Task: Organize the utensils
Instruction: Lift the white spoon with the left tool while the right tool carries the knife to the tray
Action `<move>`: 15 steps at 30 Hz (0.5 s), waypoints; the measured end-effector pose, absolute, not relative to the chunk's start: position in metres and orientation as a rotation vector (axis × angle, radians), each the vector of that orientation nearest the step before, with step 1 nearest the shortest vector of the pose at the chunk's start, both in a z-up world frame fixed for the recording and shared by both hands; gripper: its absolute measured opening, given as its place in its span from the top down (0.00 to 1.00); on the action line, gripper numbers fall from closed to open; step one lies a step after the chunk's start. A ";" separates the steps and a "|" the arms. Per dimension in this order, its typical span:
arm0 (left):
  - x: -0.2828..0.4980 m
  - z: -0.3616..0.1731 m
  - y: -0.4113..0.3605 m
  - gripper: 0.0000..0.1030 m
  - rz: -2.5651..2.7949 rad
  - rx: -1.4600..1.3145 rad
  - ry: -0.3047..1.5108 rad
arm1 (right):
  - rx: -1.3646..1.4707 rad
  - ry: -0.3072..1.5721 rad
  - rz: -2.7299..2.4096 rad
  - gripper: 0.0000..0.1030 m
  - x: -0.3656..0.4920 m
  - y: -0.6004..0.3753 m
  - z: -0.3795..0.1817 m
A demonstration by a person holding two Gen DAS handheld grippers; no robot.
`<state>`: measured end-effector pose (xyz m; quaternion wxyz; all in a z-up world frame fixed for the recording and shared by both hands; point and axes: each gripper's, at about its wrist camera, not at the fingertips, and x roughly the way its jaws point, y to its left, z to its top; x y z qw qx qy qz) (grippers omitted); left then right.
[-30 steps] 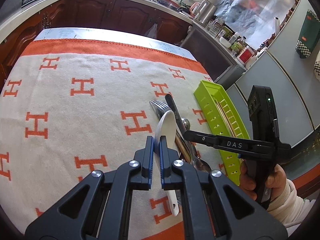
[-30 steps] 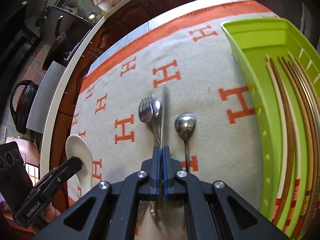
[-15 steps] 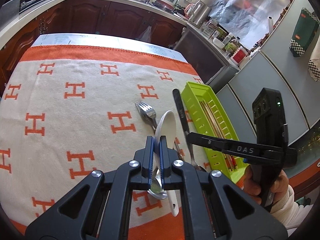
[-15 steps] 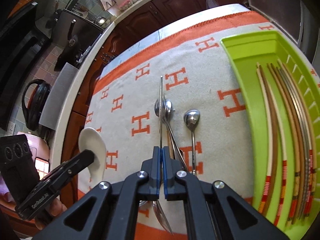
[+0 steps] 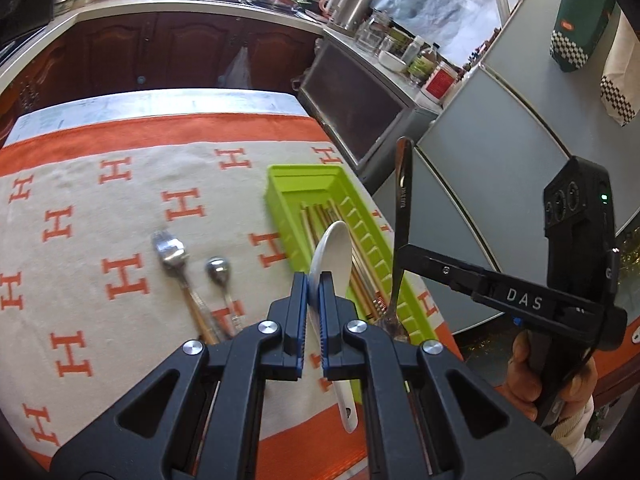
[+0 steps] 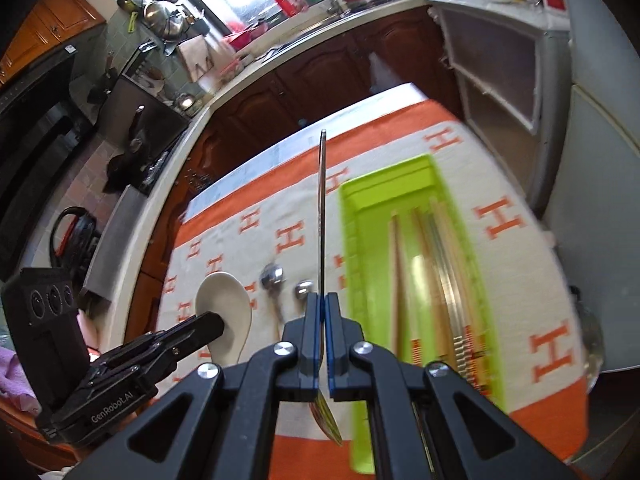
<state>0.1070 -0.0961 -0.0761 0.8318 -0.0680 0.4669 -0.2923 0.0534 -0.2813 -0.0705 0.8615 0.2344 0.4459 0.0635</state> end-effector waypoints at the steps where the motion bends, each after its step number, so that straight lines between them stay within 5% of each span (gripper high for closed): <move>1: 0.109 -0.077 -0.106 0.97 -0.617 -0.138 0.999 | 0.476 0.935 0.115 0.98 0.053 -0.287 -0.070; 15: 0.135 -0.149 -0.186 0.97 -0.525 -0.091 1.183 | 0.361 1.079 0.024 0.98 0.071 -0.312 -0.122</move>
